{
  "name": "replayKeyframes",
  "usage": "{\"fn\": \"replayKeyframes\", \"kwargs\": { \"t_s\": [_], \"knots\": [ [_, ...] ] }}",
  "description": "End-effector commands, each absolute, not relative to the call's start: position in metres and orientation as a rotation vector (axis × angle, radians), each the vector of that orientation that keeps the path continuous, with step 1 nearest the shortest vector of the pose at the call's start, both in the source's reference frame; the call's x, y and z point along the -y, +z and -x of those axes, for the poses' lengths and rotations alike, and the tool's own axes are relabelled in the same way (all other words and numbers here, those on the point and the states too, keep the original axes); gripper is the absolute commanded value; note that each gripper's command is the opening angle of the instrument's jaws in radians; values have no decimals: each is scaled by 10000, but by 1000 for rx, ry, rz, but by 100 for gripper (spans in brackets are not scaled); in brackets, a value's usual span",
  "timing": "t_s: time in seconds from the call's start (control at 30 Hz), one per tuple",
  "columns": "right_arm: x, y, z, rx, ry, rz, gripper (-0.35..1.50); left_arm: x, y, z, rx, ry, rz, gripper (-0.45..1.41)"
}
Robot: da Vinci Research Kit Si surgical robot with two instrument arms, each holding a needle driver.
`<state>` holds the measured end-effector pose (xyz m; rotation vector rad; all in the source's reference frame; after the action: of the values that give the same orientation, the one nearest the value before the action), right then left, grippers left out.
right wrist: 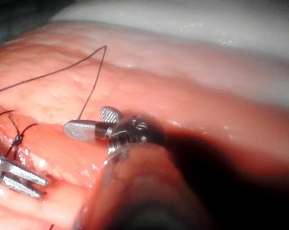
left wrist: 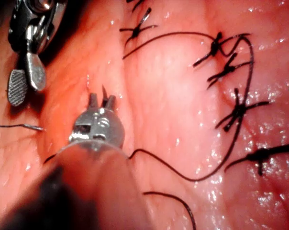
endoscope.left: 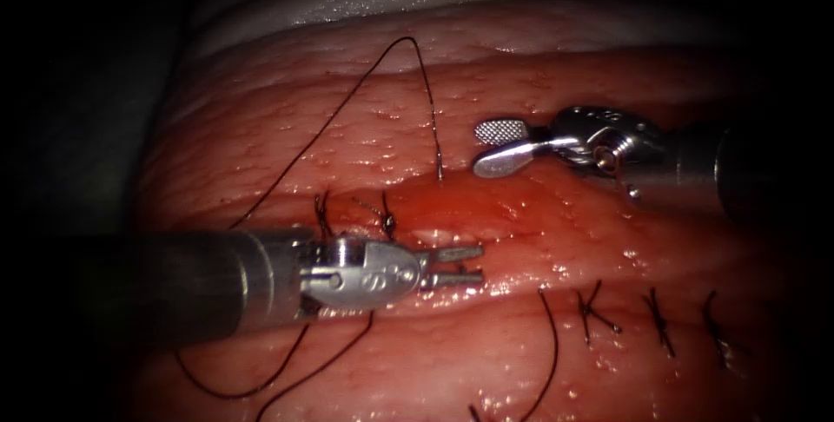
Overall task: Wound Closure
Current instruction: Use the left grasper to pull the needle through the tissue.
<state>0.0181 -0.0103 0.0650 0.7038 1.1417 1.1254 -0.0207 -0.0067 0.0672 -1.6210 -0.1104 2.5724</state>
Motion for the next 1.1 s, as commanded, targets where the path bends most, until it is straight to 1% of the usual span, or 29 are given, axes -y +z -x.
{"fn": "replayKeyframes", "kwargs": {
  "t_s": [0.03, 0.1, 0.17, 0.33, 0.4, 0.47, 0.6, 0.63, 0.77, 0.9, 1.03, 1.1],
  "knots": [
    [104, 656, -187, -1142, 1124, -702, 52, 65, 676, 210, 125, 2565, 1643, -45],
    [104, 656, -186, -1144, 1126, -698, 47, 62, 673, 207, 148, 2556, 1682, -45],
    [104, 657, -185, -1143, 1127, -696, 46, 57, 668, 204, 217, 2499, 1744, -45],
    [104, 658, -185, -1141, 1131, -690, 30, 45, 654, 197, 406, 2308, 1794, -45],
    [104, 659, -185, -1141, 1131, -689, 27, 41, 650, 195, 480, 2251, 1789, -45],
    [104, 659, -185, -1141, 1131, -689, 25, 38, 646, 194, 571, 2177, 1768, -45],
    [107, 659, -184, -1143, 1125, -683, 12, 33, 641, 195, 836, 1959, 1708, -45],
    [107, 659, -184, -1143, 1125, -683, 12, 33, 641, 195, 836, 1959, 1708, -45],
    [111, 658, -184, -1139, 1141, -698, 12, 30, 639, 195, 1004, 1813, 1682, -45],
    [113, 656, -183, -1139, 1139, -700, 20, 33, 631, 196, 1133, 1719, 1693, -45],
    [114, 655, -180, -1134, 1156, -717, 24, 43, 611, 197, 1200, 1695, 1707, -45],
    [115, 654, -179, -1132, 1161, -720, 32, 49, 596, 197, 1221, 1693, 1721, -45]
  ]
}}
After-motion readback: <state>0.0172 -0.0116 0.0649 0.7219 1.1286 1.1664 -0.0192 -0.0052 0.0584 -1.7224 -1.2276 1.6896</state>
